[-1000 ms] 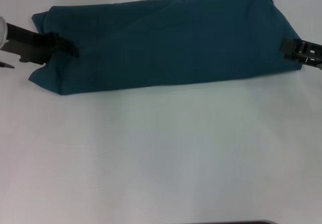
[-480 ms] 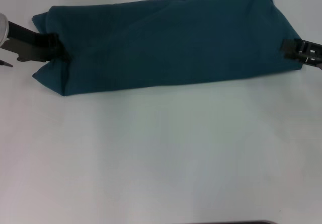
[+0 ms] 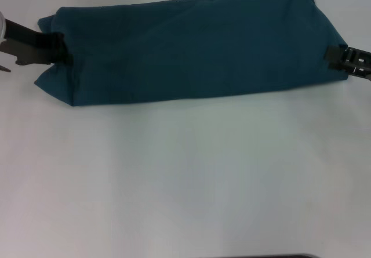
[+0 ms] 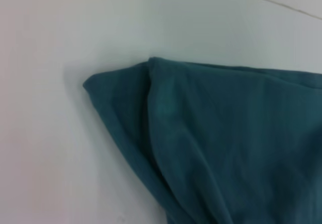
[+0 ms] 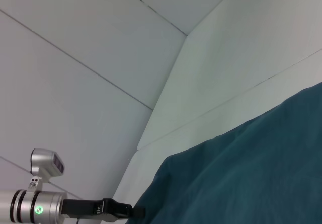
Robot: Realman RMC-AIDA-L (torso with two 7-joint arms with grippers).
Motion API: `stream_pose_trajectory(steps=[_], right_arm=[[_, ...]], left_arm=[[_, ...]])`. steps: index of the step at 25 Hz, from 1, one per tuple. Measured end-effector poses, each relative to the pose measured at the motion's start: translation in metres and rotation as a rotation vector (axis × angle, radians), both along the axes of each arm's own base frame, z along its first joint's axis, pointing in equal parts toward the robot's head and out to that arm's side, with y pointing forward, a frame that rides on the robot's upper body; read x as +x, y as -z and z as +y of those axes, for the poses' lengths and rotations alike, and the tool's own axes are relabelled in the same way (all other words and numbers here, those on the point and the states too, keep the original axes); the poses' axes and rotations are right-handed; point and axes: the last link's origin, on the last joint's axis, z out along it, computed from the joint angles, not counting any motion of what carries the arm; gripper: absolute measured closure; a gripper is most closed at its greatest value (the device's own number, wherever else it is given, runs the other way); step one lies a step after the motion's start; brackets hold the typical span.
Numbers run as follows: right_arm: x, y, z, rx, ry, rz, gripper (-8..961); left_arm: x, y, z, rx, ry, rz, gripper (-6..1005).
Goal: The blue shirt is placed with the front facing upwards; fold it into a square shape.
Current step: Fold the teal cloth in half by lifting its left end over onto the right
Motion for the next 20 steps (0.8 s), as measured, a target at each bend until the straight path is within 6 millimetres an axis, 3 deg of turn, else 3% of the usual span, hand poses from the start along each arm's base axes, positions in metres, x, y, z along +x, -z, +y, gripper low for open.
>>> stream_pose_trajectory(steps=[20], right_arm=[[-0.002, 0.0, 0.003, -0.005, 0.003, 0.008, 54]], left_arm=[[-0.047, -0.054, -0.012, 0.09, -0.145, 0.174, 982]])
